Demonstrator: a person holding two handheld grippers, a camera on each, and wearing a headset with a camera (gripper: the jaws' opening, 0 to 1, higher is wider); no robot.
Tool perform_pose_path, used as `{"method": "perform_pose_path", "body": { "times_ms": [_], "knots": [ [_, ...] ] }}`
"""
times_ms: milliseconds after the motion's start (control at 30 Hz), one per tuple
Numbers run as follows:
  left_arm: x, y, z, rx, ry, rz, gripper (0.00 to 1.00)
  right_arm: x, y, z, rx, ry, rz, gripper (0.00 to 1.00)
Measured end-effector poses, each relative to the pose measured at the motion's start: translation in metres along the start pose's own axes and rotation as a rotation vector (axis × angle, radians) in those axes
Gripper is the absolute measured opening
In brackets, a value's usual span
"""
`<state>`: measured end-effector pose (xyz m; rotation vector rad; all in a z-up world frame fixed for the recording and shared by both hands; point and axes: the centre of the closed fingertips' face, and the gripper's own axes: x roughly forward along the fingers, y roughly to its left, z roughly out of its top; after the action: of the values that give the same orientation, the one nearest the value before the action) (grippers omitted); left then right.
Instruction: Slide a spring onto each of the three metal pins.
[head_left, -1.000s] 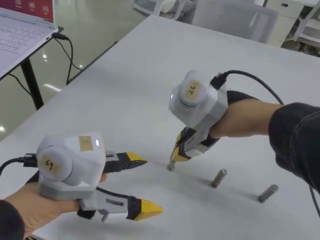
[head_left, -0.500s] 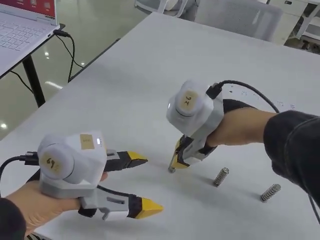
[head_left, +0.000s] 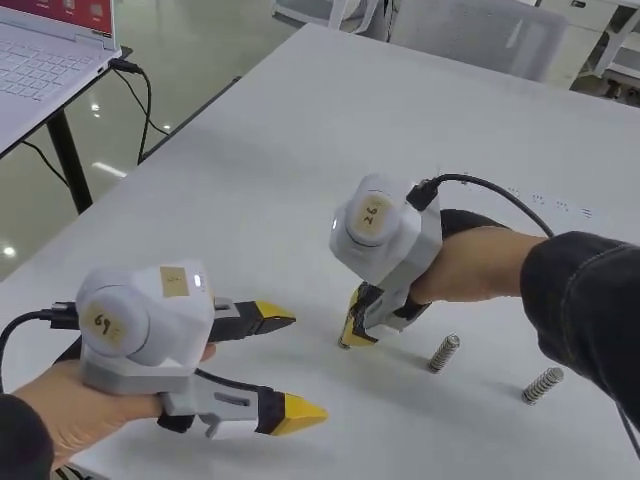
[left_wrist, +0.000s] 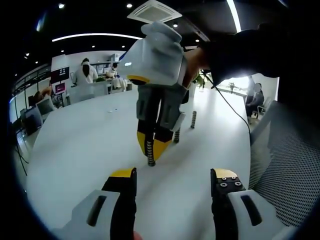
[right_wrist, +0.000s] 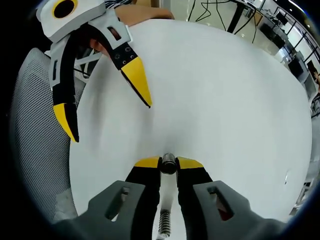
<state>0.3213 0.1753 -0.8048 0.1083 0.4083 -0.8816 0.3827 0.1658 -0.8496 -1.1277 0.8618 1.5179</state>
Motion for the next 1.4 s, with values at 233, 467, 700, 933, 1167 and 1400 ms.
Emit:
{"method": "perform_pose_path", "body": {
  "times_ms": [233, 467, 700, 933, 1167, 1400],
  "knots": [
    [0.000, 0.000, 0.001, 0.001, 0.001, 0.000, 0.58, 0.002, 0.001, -0.002, 0.004, 0.003, 0.003, 0.13],
    [0.000, 0.001, 0.001, -0.001, 0.000, 0.001, 0.58, 0.003, 0.001, -0.003, 0.013, -0.001, 0.009, 0.16],
    [0.001, 0.000, 0.002, 0.001, -0.001, 0.000, 0.58, 0.001, 0.000, -0.003, 0.012, -0.020, 0.003, 0.26],
    [0.001, -0.001, 0.001, 0.001, 0.001, -0.002, 0.58, -0.001, 0.002, -0.005, 0.028, -0.036, 0.012, 0.33],
    [0.002, -0.002, 0.003, 0.004, 0.001, -0.003, 0.58, -0.005, 0.002, -0.006, 0.052, -0.073, 0.008, 0.45],
    [0.003, -0.001, 0.004, 0.007, 0.006, -0.005, 0.58, -0.011, -0.003, -0.009, 0.069, -0.102, -0.010, 0.55]
  ]
}}
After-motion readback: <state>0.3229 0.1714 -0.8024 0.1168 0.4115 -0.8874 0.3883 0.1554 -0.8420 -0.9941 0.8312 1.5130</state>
